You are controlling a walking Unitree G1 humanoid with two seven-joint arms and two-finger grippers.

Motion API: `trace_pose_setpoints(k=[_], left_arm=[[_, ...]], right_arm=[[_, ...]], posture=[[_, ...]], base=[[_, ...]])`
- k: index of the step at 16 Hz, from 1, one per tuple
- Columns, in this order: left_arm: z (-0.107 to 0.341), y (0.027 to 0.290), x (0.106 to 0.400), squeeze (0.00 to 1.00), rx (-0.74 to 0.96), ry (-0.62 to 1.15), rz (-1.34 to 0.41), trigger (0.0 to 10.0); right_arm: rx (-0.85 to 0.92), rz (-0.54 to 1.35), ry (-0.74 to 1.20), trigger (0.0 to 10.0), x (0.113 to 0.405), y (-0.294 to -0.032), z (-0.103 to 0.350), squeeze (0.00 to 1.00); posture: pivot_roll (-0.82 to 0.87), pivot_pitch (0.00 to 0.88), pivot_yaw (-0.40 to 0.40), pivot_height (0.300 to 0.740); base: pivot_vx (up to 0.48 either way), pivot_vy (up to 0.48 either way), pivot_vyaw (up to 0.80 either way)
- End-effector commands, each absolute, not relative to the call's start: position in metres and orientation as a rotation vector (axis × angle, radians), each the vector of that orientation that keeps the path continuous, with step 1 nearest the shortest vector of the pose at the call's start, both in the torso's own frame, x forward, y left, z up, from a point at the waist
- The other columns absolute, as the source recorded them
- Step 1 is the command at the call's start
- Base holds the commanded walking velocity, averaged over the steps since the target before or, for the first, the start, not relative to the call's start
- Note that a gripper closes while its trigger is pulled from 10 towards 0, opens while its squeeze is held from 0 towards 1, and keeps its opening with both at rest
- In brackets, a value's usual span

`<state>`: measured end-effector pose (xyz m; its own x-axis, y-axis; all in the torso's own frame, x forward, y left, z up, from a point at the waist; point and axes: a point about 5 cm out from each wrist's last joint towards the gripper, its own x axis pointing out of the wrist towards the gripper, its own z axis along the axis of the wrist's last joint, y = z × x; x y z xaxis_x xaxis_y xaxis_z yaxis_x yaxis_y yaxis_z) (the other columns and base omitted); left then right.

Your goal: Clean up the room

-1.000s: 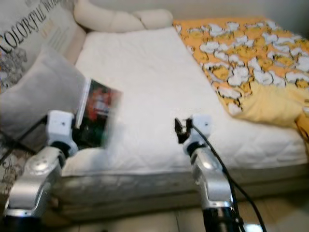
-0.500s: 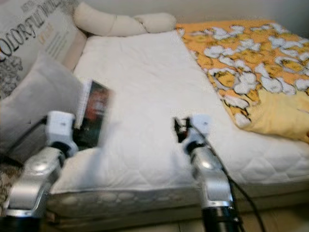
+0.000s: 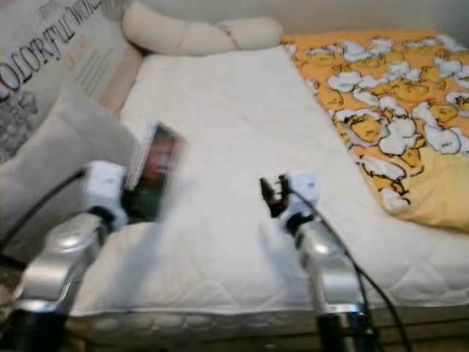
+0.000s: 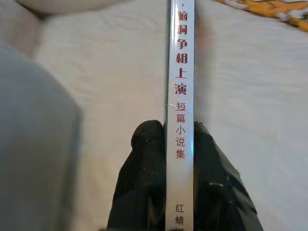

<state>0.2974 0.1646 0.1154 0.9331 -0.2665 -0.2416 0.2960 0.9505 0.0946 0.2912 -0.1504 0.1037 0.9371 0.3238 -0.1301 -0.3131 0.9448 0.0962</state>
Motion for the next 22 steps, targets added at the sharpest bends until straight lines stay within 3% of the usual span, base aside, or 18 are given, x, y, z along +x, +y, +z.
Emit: trace_pose_setpoints(k=[1, 6, 10, 13, 18, 22], left_arm=[[0.122, 0.173, 0.306, 0.00, 0.110, 0.222, -0.275, 10.0], [0.125, 0.154, 0.341, 0.00, -0.091, 0.283, -0.423, 10.0], [0.120, 0.136, 0.364, 0.00, -0.421, 0.366, -0.507, 10.0], [0.094, 0.125, 0.361, 0.00, -0.655, 0.483, -0.471, 10.0], [0.057, 0.127, 0.346, 0.00, -0.620, 0.604, -0.337, 10.0], [0.051, 0.150, 0.347, 0.00, -0.401, 0.597, -0.218, 10.0]], right_arm=[[0.083, 0.429, 0.115, 10.0, 0.290, -0.142, 0.114, 0.00], [-0.022, 0.615, 0.169, 10.0, 0.279, -0.163, 0.127, 0.00], [-0.087, 0.807, 0.215, 10.0, 0.260, -0.170, 0.143, 0.00], [-0.086, 0.897, 0.296, 10.0, 0.243, -0.173, 0.146, 0.00], [-0.091, 0.944, 0.391, 10.0, 0.226, -0.176, 0.147, 0.00], [-0.168, 0.938, 0.449, 10.0, 0.222, -0.182, 0.145, 0.00]], posture=[[-0.06, 0.000, 0.062, 0.740], [-0.10, 0.000, 0.078, 0.740], [-0.14, 0.025, 0.074, 0.740], [-0.18, 0.064, 0.073, 0.740], [-0.24, 0.110, 0.051, 0.740], [-0.27, 0.119, 0.041, 0.740]], base=[[0.000, 0.000, 0.00], [0.000, 0.000, 0.00], [0.000, 0.000, 0.00], [0.000, 0.000, 0.00], [0.000, 0.000, 0.00], [0.000, 0.000, 0.00]])
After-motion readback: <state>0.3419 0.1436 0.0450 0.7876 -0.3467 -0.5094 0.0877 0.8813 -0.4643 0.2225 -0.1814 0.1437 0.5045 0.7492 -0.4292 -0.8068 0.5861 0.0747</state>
